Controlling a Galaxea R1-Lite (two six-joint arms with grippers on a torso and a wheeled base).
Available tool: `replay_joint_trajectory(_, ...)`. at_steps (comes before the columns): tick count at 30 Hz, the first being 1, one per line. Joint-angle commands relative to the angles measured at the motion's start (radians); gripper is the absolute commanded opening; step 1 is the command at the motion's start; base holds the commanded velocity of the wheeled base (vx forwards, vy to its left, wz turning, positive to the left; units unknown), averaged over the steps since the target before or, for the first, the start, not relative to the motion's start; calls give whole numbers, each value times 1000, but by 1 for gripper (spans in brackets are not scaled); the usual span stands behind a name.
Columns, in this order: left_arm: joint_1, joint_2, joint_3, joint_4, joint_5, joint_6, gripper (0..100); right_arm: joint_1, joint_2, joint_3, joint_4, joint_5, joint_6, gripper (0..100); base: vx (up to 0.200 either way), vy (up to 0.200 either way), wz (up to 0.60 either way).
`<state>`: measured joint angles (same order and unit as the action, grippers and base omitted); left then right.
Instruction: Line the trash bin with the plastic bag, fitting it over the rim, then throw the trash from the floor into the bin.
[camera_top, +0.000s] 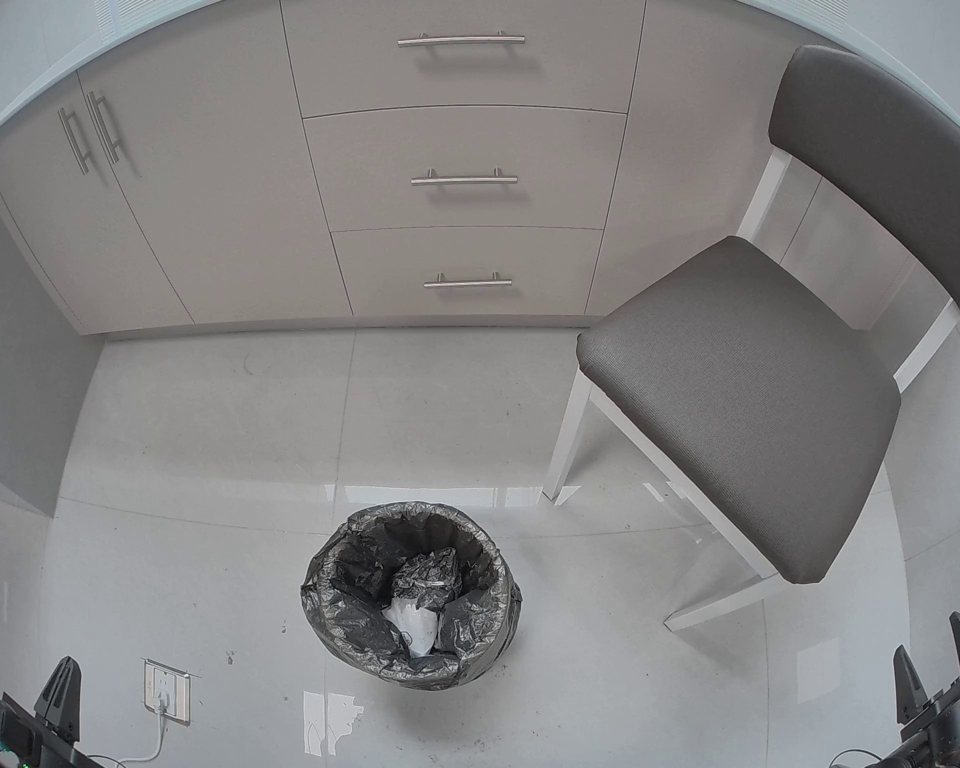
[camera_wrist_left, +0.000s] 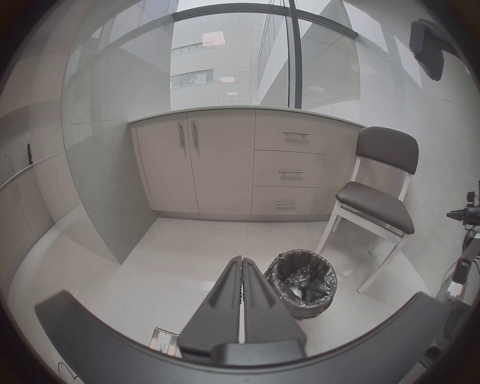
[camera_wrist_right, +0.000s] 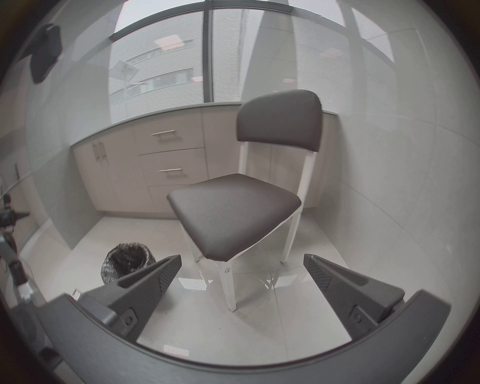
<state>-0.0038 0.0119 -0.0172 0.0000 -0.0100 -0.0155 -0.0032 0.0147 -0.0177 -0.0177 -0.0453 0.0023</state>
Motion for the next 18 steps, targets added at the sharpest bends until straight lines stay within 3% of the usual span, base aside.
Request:
replay_joint_trajectory(1,1,-9,17,0,1,0,0,0,-10,18,8,48,-36,100,0,0,0)
replay_joint_trajectory(5,1,-9,17,0,1,-1,0,3,-15,15,18,47,-1,100,0,0,0)
replay_joint_trajectory(18,1,-9,17,0,1,-1,0,3,-15,16,18,45,2,100,0,0,0)
